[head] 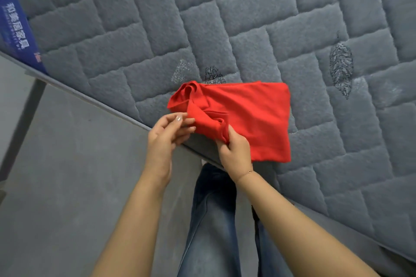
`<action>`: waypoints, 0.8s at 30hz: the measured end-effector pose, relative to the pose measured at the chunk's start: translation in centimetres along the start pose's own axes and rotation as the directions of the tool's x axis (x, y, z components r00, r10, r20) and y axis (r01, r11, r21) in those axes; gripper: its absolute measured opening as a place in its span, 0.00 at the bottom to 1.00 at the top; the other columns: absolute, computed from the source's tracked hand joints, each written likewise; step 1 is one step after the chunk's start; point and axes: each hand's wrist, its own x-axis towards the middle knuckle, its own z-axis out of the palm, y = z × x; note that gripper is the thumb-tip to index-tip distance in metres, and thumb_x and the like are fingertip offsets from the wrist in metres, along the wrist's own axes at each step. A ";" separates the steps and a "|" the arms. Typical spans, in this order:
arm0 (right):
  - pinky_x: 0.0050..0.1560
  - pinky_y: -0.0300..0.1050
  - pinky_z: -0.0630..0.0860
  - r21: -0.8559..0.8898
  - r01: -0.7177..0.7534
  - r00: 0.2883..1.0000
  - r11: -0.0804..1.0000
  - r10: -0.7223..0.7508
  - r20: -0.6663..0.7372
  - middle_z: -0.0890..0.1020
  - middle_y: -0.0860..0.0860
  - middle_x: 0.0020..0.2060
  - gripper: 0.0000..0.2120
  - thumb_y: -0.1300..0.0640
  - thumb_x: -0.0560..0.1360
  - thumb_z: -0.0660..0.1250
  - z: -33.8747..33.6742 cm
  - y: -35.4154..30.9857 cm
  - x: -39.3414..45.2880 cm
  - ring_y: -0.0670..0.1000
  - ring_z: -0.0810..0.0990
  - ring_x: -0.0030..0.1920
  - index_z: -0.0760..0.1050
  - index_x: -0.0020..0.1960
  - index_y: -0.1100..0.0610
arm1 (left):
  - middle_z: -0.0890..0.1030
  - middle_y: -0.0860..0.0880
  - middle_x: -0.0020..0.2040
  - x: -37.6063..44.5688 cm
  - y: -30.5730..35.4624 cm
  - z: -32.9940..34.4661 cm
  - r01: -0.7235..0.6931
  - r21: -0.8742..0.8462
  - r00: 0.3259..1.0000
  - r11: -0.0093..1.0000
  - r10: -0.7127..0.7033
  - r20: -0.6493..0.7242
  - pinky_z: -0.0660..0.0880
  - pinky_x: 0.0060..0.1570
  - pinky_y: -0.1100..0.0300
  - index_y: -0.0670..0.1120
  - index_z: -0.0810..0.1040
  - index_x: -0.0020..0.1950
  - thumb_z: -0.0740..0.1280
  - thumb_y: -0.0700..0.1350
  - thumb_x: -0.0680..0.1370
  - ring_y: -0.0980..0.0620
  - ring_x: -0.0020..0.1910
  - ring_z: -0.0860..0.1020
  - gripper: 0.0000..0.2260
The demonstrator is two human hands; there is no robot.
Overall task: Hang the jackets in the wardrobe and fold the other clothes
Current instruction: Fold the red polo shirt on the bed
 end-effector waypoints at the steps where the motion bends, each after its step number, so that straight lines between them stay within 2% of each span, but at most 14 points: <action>1: 0.46 0.56 0.77 0.105 -0.015 0.999 0.994 0.018 -0.026 0.85 0.58 0.47 0.13 0.66 0.75 0.66 -1.3 -0.4 0.3 0.56 0.83 0.49 0.78 0.60 0.60 | 0.85 0.51 0.44 0.3 0.5 0.0 -0.034 -0.029 0.999 0.999 0.033 -0.040 0.78 0.45 0.64 0.48 0.78 0.49 0.61 0.39 0.80 0.56 0.42 0.82 0.08; 2: 0.50 0.52 0.77 0.240 -0.030 0.998 0.970 0.041 -0.043 0.85 0.54 0.47 0.12 0.67 0.76 0.66 -2.8 -0.9 0.5 0.50 0.82 0.49 0.79 0.58 0.59 | 0.85 0.52 0.45 0.6 0.7 0.0 -0.054 -0.032 0.996 0.998 0.051 -0.073 0.78 0.46 0.64 0.48 0.78 0.49 0.61 0.37 0.80 0.57 0.43 0.82 0.09; 4: 0.54 0.37 0.75 0.483 -0.060 0.995 0.873 0.089 -0.037 0.83 0.44 0.47 0.12 0.69 0.77 0.65 -6.1 -1.9 0.6 0.39 0.79 0.49 0.79 0.55 0.55 | 0.82 0.49 0.55 1.3 0.5 0.2 -0.044 0.063 0.995 0.997 0.049 -0.091 0.76 0.52 0.62 0.47 0.76 0.56 0.62 0.31 0.77 0.57 0.51 0.79 0.14; 5: 0.54 0.33 0.74 0.564 -0.089 0.993 0.821 0.118 -0.016 0.83 0.40 0.47 0.13 0.68 0.77 0.65 -7.8 -2.3 0.5 0.37 0.79 0.49 0.79 0.54 0.52 | 0.78 0.47 0.61 1.7 0.2 0.5 -0.018 0.143 0.997 0.990 0.027 -0.068 0.74 0.57 0.59 0.47 0.74 0.61 0.62 0.28 0.76 0.56 0.56 0.77 0.19; 7: 0.57 0.36 0.75 0.678 -0.151 0.984 0.720 0.176 0.032 0.85 0.42 0.47 0.12 0.65 0.77 0.66 -11.2 -2.6 0.0 0.41 0.81 0.51 0.79 0.54 0.51 | 0.71 0.49 0.69 1.7 -0.2 1.5 0.042 0.262 0.998 0.964 -0.054 0.040 0.70 0.66 0.53 0.49 0.68 0.67 0.65 0.26 0.74 0.53 0.66 0.70 0.27; 9: 0.56 0.43 0.78 0.781 -0.225 0.967 0.583 0.230 0.107 0.85 0.50 0.49 0.10 0.60 0.74 0.67 -14.4 -2.4 -0.8 0.48 0.83 0.52 0.80 0.54 0.54 | 0.71 0.50 0.70 1.7 -0.1 3.1 0.030 0.291 0.966 0.956 -0.102 0.237 0.68 0.67 0.55 0.48 0.67 0.70 0.71 0.31 0.73 0.51 0.71 0.68 0.29; 10: 0.52 0.44 0.80 0.823 -0.273 0.954 0.498 0.253 0.163 0.86 0.53 0.49 0.11 0.58 0.72 0.68 -15.9 -2.1 -1.2 0.50 0.84 0.50 0.80 0.54 0.56 | 0.73 0.49 0.70 1.6 0.0 4.1 0.024 0.278 0.936 0.960 -0.120 0.331 0.68 0.67 0.56 0.46 0.66 0.71 0.73 0.34 0.72 0.51 0.71 0.69 0.30; 12: 0.44 0.44 0.81 0.864 -0.348 0.925 0.365 0.282 0.253 0.86 0.56 0.47 0.12 0.57 0.71 0.68 -18.8 -1.2 -1.7 0.51 0.85 0.46 0.81 0.53 0.58 | 0.77 0.47 0.65 1.5 0.8 6.3 0.081 0.244 0.872 0.966 -0.187 0.452 0.67 0.68 0.57 0.44 0.69 0.70 0.78 0.45 0.66 0.52 0.66 0.73 0.35; 14: 0.44 0.46 0.82 0.875 -0.381 0.904 0.297 0.318 0.286 0.85 0.57 0.49 0.13 0.56 0.71 0.69 -21.5 0.3 -1.4 0.52 0.85 0.46 0.81 0.54 0.58 | 0.82 0.49 0.58 1.5 1.6 8.8 0.154 0.243 0.813 0.958 -0.263 0.520 0.72 0.63 0.60 0.44 0.75 0.63 0.83 0.53 0.56 0.54 0.59 0.78 0.39; 16: 0.47 0.47 0.83 0.884 -0.381 0.889 0.271 0.368 0.271 0.86 0.56 0.48 0.13 0.56 0.71 0.69 -23.6 2.8 0.2 0.51 0.85 0.46 0.81 0.55 0.57 | 0.84 0.49 0.53 1.9 1.5 11.2 0.188 0.265 0.764 0.946 -0.310 0.565 0.77 0.52 0.63 0.45 0.81 0.56 0.85 0.55 0.51 0.55 0.53 0.82 0.36; 18: 0.46 0.44 0.83 0.865 -0.392 0.868 0.312 0.437 0.235 0.86 0.52 0.45 0.11 0.56 0.75 0.68 -25.2 6.0 2.7 0.48 0.85 0.43 0.79 0.56 0.58 | 0.85 0.48 0.52 2.6 0.6 14.3 0.213 0.333 0.770 0.919 -0.368 0.521 0.79 0.46 0.62 0.46 0.84 0.53 0.84 0.59 0.51 0.54 0.50 0.83 0.34; 20: 0.48 0.43 0.82 0.824 -0.425 0.845 0.375 0.492 0.212 0.85 0.51 0.46 0.15 0.55 0.78 0.66 -26.0 9.5 5.2 0.47 0.84 0.44 0.76 0.62 0.58 | 0.85 0.47 0.53 3.6 -1.4 17.5 0.209 0.408 0.841 0.889 -0.377 0.389 0.78 0.46 0.60 0.45 0.80 0.60 0.79 0.65 0.57 0.53 0.49 0.83 0.37; 22: 0.57 0.46 0.76 0.762 -0.495 0.801 0.418 0.560 0.213 0.81 0.51 0.53 0.22 0.53 0.78 0.66 -26.1 13.5 6.5 0.49 0.81 0.52 0.68 0.70 0.57 | 0.82 0.49 0.53 4.3 -4.3 19.7 0.211 0.426 0.915 0.880 -0.331 0.230 0.74 0.41 0.62 0.45 0.72 0.67 0.72 0.61 0.70 0.54 0.46 0.80 0.31; 24: 0.61 0.47 0.72 0.665 -0.572 0.755 0.480 0.625 0.199 0.79 0.52 0.57 0.25 0.52 0.78 0.67 -25.9 17.2 6.2 0.51 0.78 0.57 0.65 0.72 0.57 | 0.80 0.50 0.52 4.6 -7.2 19.9 0.194 0.422 0.958 0.886 -0.264 0.114 0.74 0.37 0.65 0.45 0.70 0.67 0.71 0.53 0.75 0.57 0.44 0.78 0.24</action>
